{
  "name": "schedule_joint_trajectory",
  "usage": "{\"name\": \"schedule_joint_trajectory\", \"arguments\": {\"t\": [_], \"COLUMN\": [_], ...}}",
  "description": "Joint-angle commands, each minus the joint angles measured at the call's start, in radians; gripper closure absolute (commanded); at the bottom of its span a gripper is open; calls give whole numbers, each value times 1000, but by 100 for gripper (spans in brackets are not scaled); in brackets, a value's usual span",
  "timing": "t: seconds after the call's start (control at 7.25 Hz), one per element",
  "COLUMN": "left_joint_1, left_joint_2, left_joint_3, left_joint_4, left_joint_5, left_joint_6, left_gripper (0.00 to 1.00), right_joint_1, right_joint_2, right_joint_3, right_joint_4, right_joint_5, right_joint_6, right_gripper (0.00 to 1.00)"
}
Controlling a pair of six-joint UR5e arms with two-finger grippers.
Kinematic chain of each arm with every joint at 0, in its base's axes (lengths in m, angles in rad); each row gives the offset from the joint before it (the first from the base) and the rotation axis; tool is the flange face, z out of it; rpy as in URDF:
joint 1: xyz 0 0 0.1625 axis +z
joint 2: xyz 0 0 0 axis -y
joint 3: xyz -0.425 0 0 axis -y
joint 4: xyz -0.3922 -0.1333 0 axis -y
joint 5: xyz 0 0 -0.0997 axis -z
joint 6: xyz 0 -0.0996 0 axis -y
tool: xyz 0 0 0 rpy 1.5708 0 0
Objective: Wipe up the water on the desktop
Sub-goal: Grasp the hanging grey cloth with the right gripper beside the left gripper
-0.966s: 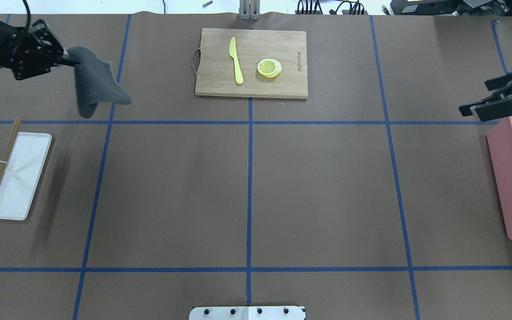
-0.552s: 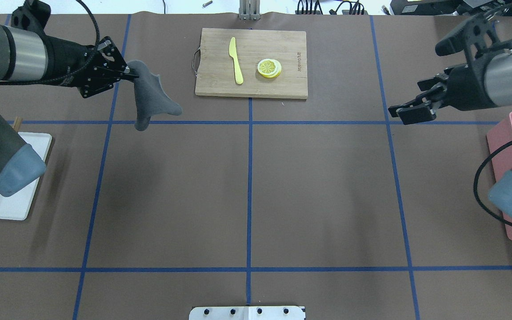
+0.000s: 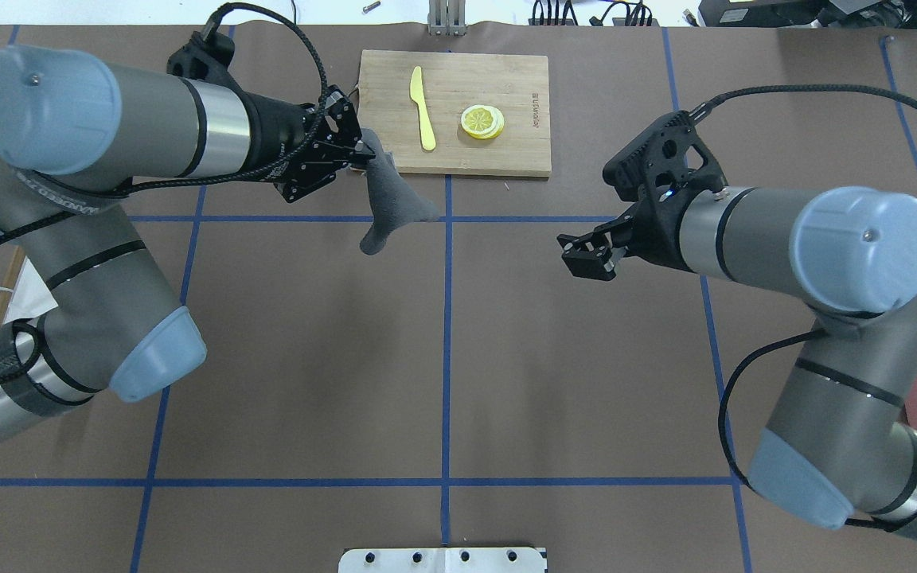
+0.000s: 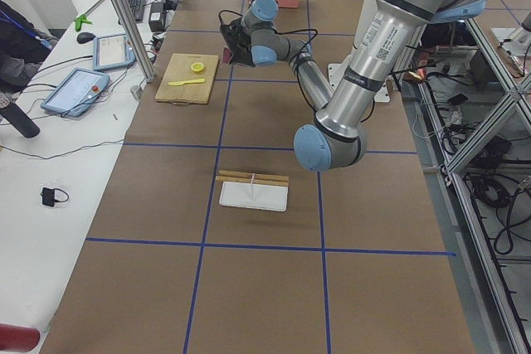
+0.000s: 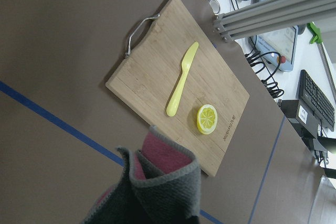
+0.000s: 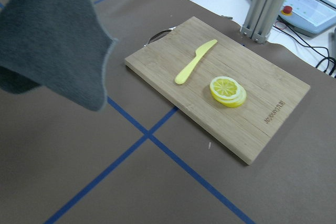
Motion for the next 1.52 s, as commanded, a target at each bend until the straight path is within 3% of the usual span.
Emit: {"name": "schedule_joint_trajectory", "arguments": {"t": [0.0,0.28,0.83,0.97,1.24,1.38], "left_joint_1": [47,93,130,135,138,140], "left_joint_2": [-51,-94,-96,-96,-94,-94], "left_joint_3": [0,-6,-57,-67,-74,-74], "left_joint_4": [10,10,9,9,9,9], "left_joint_5": [16,25,27,27,27,27], "left_joint_6": [-40,-98,-106,-106,-106,-108], "left_gripper": [100,100,100,100,100,100], "right_joint_1": [-98,-119,-120,-122,-125,-128], "right_joint_2": [43,81,83,83,83,86], "right_joint_3": [-9,-25,-29,-29,-28,-26], "right_joint_4": [-1,-47,-53,-53,-52,-49], "right_joint_5": [-131,-175,-175,-175,-175,-175], "right_joint_6": [-8,-11,-11,-11,-10,-8], "right_gripper": [2,3,20,27,57,55]}}
